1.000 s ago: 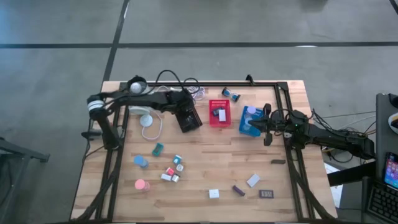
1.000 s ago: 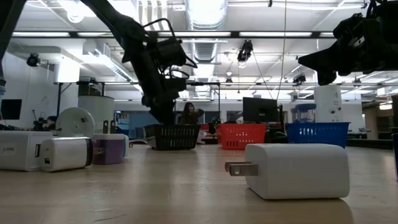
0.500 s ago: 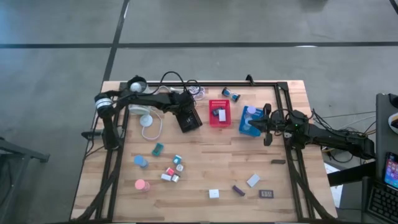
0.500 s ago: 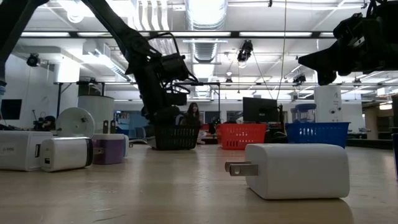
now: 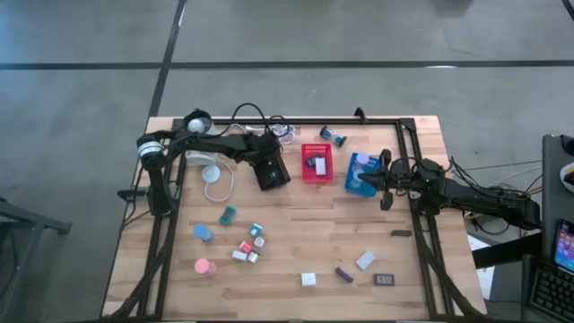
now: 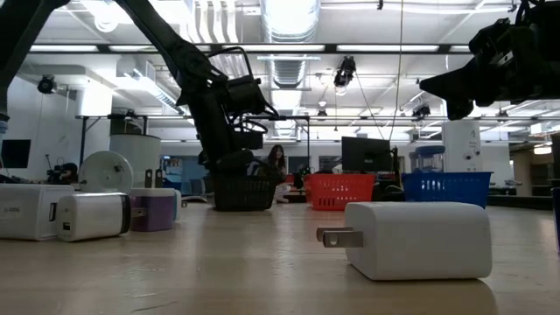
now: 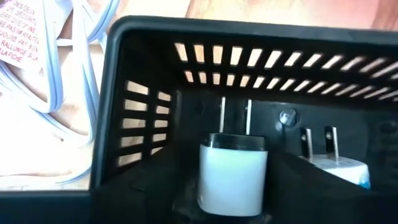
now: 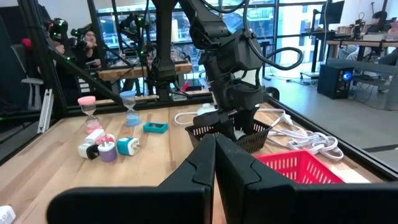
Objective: Pick & Place Office items
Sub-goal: Put the top white black charger adapter into the black bin, then put the light blue hourglass into the blue bin
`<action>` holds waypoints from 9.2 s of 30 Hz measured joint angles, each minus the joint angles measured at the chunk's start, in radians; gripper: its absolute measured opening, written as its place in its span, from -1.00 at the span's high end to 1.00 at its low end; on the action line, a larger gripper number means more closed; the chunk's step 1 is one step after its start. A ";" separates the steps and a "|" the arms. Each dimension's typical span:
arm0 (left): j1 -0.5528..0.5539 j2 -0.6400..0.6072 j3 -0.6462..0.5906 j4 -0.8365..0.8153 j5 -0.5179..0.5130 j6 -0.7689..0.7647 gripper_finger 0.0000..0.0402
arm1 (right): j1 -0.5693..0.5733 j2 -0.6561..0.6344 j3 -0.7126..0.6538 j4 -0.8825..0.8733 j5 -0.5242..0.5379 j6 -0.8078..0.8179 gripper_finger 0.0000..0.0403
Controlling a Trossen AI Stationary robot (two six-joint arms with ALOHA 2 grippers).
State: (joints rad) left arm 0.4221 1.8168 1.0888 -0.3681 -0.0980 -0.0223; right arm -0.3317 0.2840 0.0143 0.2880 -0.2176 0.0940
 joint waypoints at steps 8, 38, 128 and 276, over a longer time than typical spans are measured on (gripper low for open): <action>0.000 -0.001 0.018 -0.015 -0.001 0.019 -0.23 | 0.000 0.000 0.000 0.000 0.000 0.000 0.96; -0.120 -0.826 -0.095 -0.245 0.038 0.160 0.21 | 0.000 0.000 0.000 -0.020 0.010 -0.015 0.96; -0.123 -1.534 -1.081 0.719 0.471 0.099 0.98 | 0.000 0.014 -0.004 -0.022 0.046 -0.026 0.96; -0.862 -0.687 -0.291 -0.727 0.208 -0.782 -0.47 | 0.000 0.014 -0.005 -0.046 0.035 -0.015 0.96</action>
State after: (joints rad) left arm -0.4397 1.1294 0.7978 -1.0956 0.1104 -0.8043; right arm -0.3317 0.2981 0.0091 0.2420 -0.1822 0.0788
